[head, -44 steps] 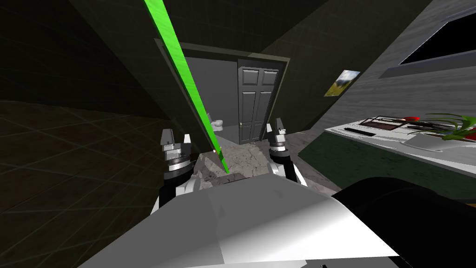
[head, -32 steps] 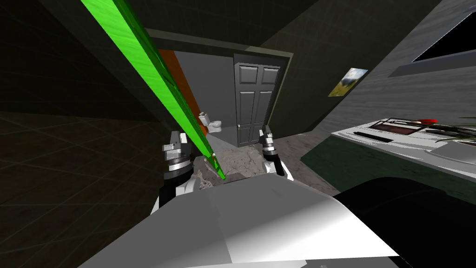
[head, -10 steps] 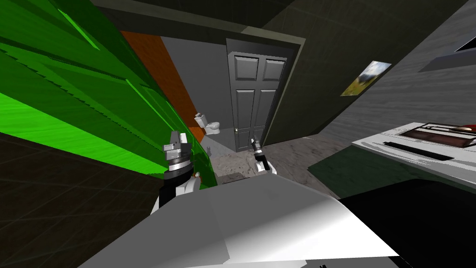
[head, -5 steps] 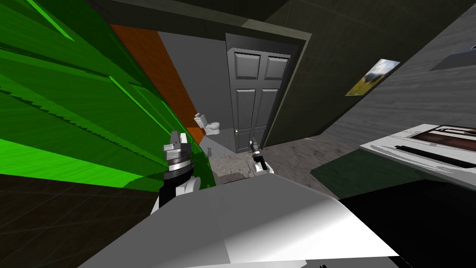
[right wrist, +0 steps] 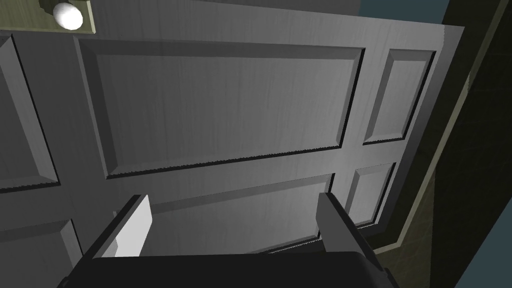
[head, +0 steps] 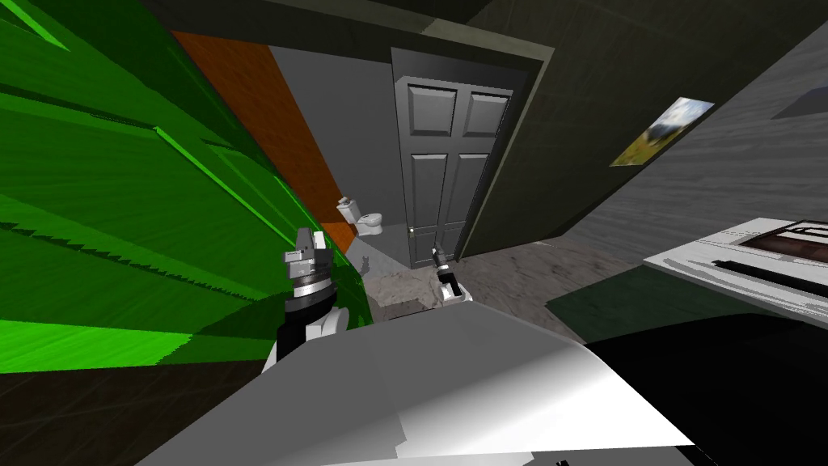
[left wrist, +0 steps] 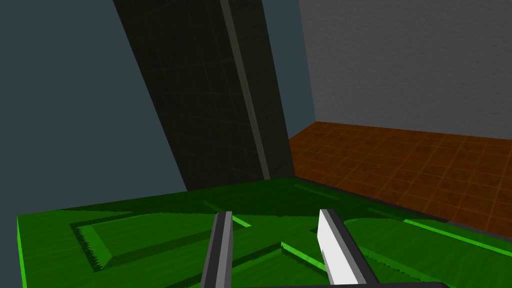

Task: Pull the door open

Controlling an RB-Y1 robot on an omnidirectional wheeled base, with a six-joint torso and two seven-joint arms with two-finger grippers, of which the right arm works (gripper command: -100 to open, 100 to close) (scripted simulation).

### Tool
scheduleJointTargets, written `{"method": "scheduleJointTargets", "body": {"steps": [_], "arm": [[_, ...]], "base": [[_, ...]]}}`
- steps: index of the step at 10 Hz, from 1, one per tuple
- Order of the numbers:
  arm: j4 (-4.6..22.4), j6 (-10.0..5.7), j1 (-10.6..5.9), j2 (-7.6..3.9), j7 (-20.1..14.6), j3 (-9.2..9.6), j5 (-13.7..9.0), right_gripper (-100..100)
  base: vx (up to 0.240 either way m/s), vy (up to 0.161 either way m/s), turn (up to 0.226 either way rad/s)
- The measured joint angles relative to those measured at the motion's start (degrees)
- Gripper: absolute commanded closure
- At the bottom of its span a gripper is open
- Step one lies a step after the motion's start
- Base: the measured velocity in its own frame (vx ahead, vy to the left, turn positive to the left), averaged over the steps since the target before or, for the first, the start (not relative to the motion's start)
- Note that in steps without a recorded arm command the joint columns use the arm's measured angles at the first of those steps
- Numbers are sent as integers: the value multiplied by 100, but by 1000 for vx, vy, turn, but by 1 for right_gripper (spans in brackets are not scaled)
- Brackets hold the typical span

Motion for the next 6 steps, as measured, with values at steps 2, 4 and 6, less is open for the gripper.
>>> {"method": "scheduleJointTargets", "body": {"steps": [2, 4, 6], "arm": [[216, -41, -86, 18, 23, 23, -36, -100], [491, -66, -206, 48, 63, 57, -98, -100], [823, -130, -341, 92, 107, 96, -158, -100]], "base": [[63, -14, 10], [94, 0, 15], [111, -4, 9]]}}
